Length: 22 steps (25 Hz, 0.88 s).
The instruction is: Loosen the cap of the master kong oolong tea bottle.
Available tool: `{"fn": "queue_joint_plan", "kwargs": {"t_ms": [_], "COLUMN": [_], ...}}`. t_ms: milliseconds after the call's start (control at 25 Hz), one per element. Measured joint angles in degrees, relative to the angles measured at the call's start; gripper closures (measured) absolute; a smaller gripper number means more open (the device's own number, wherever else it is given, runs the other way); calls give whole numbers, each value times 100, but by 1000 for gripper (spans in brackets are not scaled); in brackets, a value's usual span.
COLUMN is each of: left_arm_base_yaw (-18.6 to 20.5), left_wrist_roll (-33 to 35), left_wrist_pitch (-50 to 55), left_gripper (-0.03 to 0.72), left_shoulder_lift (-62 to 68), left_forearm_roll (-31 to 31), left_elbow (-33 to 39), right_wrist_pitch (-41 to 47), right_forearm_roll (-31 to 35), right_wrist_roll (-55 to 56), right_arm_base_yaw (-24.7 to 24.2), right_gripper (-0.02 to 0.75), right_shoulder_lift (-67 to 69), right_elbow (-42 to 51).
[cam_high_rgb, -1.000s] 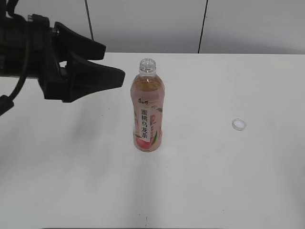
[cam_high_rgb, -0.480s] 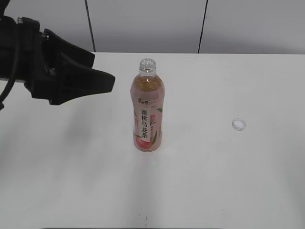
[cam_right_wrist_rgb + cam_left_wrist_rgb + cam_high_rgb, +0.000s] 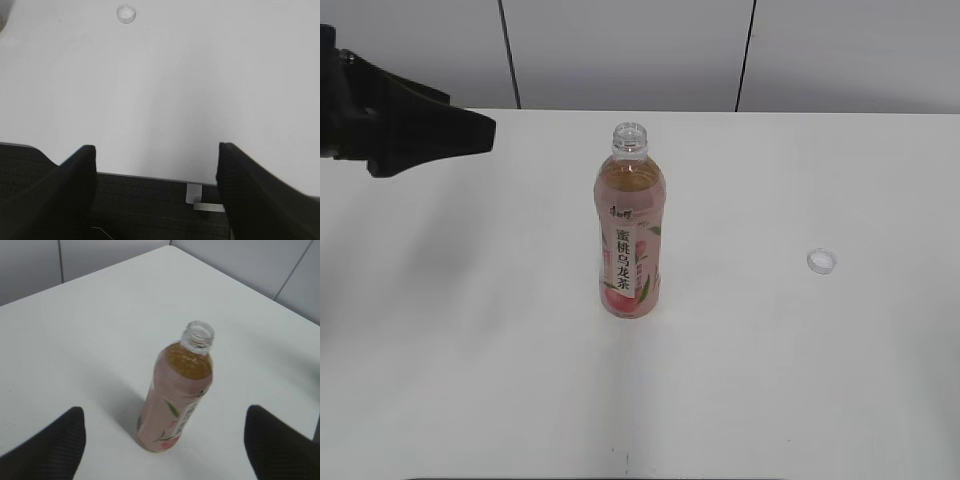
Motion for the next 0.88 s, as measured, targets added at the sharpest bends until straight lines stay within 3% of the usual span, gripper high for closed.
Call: {"fn": "queue_joint_plan", "kwargs": {"t_ms": [240,880], "left_arm_base_yaw": [455,448], "left_wrist_roll": [-146,-171], "left_wrist_pitch": [103,280], "left_gripper": [105,107], "left_shoulder_lift": [0,0], "left_forearm_roll": [6,6], "left_elbow": [0,0], "right_wrist_pitch": [0,0], "right_forearm_roll": [0,0], "right_wrist_roll": [0,0], "right_arm_base_yaw": [0,0], "right_gripper": [172,172], "right_shoulder_lift": [0,0], "right_elbow": [0,0]}}
